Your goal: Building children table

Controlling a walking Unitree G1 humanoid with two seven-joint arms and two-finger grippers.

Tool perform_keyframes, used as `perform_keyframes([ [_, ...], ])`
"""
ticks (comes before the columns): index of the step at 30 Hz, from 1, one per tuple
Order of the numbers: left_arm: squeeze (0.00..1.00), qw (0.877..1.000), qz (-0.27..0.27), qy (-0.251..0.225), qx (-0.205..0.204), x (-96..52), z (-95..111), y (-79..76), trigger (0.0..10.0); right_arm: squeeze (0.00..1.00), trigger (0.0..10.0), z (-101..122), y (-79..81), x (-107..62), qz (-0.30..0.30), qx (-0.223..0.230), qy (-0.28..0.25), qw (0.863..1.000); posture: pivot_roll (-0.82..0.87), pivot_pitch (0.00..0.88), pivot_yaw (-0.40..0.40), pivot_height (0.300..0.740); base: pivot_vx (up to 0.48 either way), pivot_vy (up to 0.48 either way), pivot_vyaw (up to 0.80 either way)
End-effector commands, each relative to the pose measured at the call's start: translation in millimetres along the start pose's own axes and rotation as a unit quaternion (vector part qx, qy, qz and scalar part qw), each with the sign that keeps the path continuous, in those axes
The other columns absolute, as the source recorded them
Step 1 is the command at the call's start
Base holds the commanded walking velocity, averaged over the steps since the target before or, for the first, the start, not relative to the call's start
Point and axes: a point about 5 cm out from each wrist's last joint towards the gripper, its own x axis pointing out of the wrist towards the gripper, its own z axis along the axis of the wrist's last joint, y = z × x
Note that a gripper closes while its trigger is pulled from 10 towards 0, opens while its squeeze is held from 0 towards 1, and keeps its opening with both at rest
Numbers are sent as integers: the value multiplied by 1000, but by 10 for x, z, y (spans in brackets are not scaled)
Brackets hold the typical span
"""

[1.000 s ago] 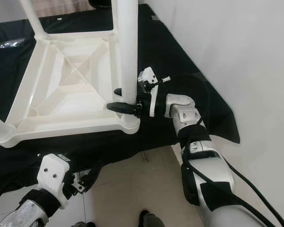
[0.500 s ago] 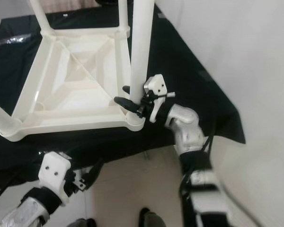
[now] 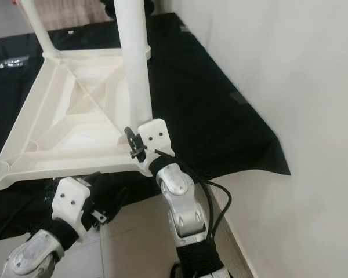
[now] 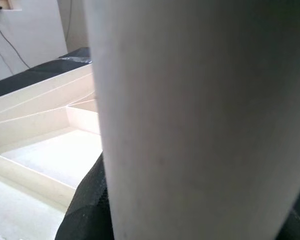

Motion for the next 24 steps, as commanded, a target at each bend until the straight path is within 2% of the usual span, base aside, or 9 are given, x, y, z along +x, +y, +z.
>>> perform_keyframes([
  [1,0,1000,8,7,2,2,-50,10,10000,1000,10000,-36,138,141,65,58,30,996,29,166,-55,740,0,0,0],
  [8,0,1000,10,4,1,20,-54,4,10000,1000,10000,166,-50,104,156,53,-1,986,28,165,-58,740,0,0,0],
  [12,0,1000,3,2,-2,9,-44,-34,10000,965,10000,220,-419,133,257,5,-1,966,35,182,-56,740,0,0,0],
  [13,0,1000,1,2,-3,-4,-38,-46,10000,663,10000,218,-503,117,292,-7,5,956,38,187,-54,740,0,0,0],
  [14,0,1000,0,2,-4,-13,-35,-52,10000,494,10000,207,-564,99,322,-15,11,947,38,187,-54,740,0,0,0],
  [15,0,1000,0,2,-4,-13,-35,-52,10000,494,10000,207,-564,99,322,-15,11,947,38,187,-54,740,0,0,0],
  [16,0,1000,-1,3,-5,-29,-30,-60,10000,0,10000,189,-641,103,339,-21,23,940,49,203,-51,740,0,0,0],
  [22,0,1000,-7,8,-9,-128,-5,-93,10000,0,10000,360,-854,284,345,3,21,938,77,235,-48,740,0,0,0],
  [24,0,1000,-6,9,-10,-174,9,-105,10000,0,10000,442,-870,316,375,16,17,927,90,251,-51,740,0,0,0],
])
